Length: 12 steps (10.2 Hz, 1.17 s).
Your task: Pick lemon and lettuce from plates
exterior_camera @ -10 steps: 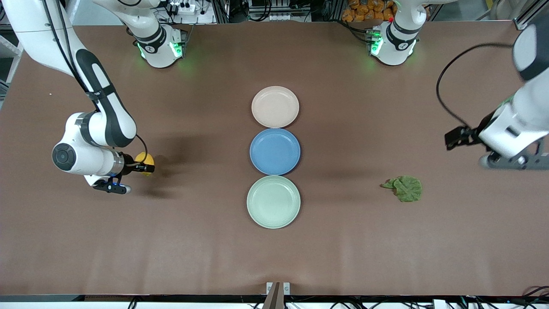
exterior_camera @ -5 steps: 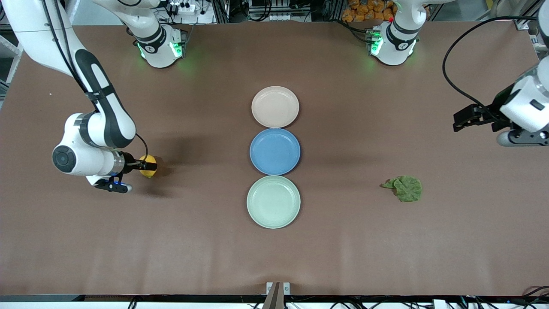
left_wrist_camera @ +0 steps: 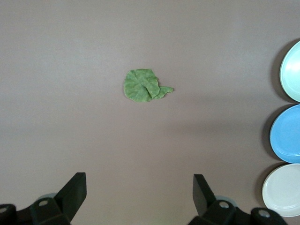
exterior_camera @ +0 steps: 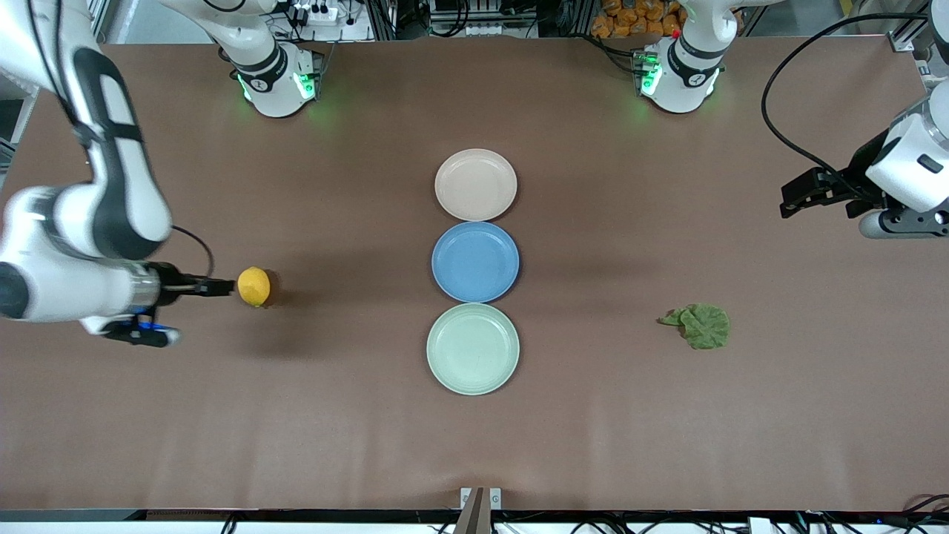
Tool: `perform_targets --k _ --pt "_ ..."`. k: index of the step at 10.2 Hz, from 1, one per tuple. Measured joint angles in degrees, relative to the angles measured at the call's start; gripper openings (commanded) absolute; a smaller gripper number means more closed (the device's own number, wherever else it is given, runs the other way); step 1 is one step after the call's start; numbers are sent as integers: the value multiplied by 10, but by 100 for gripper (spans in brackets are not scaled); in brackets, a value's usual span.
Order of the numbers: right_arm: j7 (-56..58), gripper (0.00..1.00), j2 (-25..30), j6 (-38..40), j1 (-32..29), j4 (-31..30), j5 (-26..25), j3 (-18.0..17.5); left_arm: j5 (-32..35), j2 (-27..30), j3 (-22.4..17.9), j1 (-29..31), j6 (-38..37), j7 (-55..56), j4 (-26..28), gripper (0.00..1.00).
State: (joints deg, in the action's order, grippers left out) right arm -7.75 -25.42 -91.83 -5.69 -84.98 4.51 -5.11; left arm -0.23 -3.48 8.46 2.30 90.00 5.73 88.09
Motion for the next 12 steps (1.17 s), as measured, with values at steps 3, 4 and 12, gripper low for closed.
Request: perform_targets --k 3,4,12 --pt "4 100 17 41 -19 90 -2 2 0 3 -1 2 6 0 5 100" --pt "9 100 29 44 -27 99 -4 3 0 3 -1 3 11 0 5 100" --pt "19 100 192 56 -35 38 -25 -23 0 4 -18 18 25 0 -16 100"
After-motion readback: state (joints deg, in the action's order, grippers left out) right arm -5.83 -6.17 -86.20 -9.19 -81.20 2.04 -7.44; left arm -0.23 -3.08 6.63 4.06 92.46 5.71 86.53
